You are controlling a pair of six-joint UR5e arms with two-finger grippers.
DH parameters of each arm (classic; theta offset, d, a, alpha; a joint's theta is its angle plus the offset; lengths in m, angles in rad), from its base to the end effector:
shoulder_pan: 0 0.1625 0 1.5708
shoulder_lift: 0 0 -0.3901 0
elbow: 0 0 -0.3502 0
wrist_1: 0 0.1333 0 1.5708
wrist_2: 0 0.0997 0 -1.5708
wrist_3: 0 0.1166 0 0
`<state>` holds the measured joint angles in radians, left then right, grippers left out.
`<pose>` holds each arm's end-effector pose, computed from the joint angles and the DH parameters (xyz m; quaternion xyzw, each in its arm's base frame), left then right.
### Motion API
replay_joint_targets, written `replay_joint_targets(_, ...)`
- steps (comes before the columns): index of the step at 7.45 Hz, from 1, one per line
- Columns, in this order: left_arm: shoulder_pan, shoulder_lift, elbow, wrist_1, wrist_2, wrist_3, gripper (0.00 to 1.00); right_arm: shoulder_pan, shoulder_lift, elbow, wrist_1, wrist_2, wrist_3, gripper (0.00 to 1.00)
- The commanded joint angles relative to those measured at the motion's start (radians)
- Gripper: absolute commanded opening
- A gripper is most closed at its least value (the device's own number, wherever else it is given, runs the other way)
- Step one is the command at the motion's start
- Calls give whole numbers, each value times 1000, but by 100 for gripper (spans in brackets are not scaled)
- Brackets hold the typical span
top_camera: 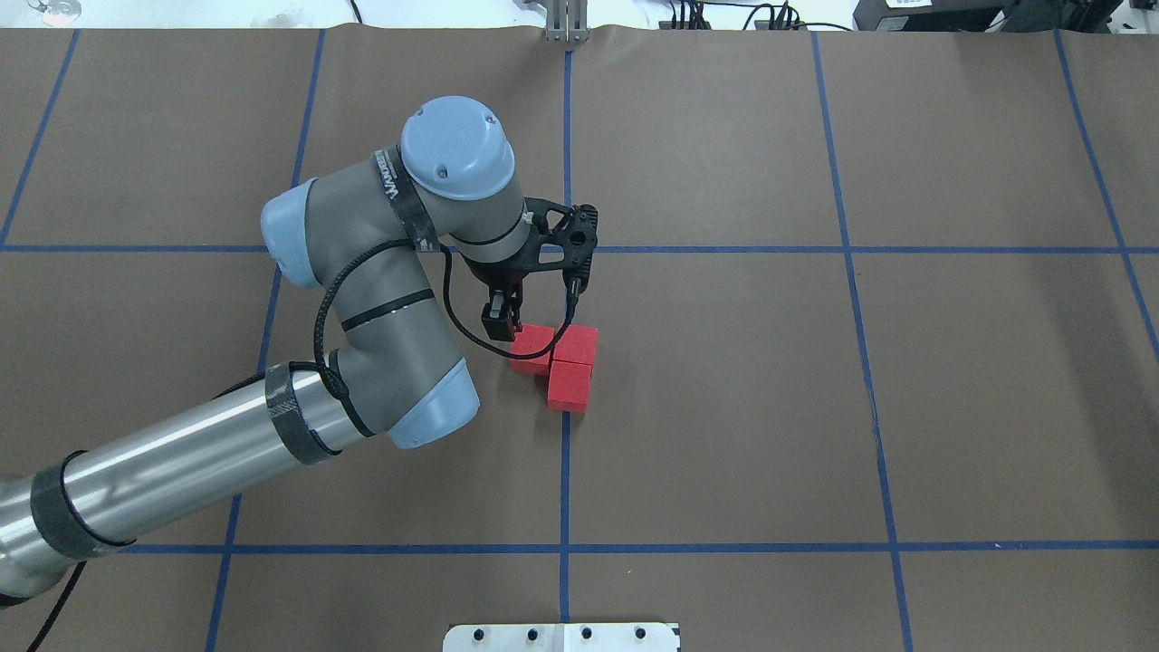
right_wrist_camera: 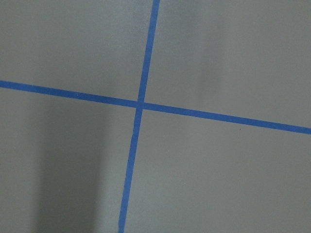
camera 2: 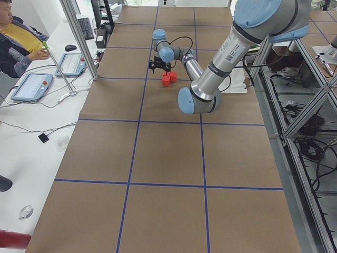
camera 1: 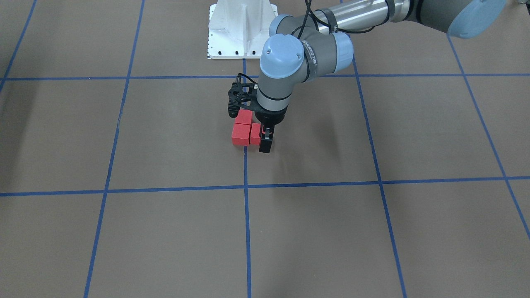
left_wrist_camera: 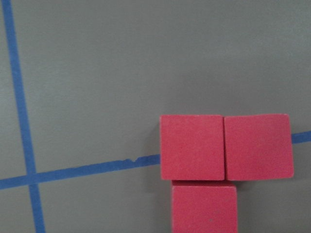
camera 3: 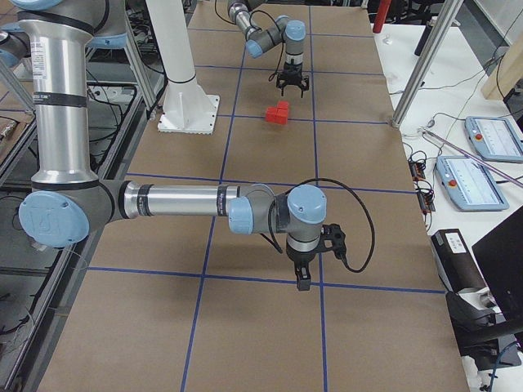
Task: Form red blocks into L shape at center
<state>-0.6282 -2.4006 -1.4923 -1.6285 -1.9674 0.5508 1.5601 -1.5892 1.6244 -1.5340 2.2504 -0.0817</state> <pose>0.5067 -0.4771 0.1889 0.3432 0.2527 0.6691 0.6088 0.0552 -0.4494 0.6235 0.0457 -0.3317 -0.0555 0.9407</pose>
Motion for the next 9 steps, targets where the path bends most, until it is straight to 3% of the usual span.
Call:
replay_joint_targets(1, -134, 70, -6, 7, -7, 0, 100, 0, 0, -1, 0, 0, -1, 100)
replay_joint_targets(4, -373, 272, -20, 2, -24, -64, 100, 0, -3, -6, 0, 0, -6, 100)
replay_joint_targets(6, -548, 432, -28, -8, -214, -370, 100, 0, -3, -15, 2, 0, -7, 100)
replay_joint_targets(7, -641, 522, -26, -8, -282, -387, 100, 0, -3, -20, 2, -2, -7, 100)
replay_joint_targets(9, -796, 650, -20, -8, -288, -387, 100, 0, -3, -23, 2, -3, -9, 100)
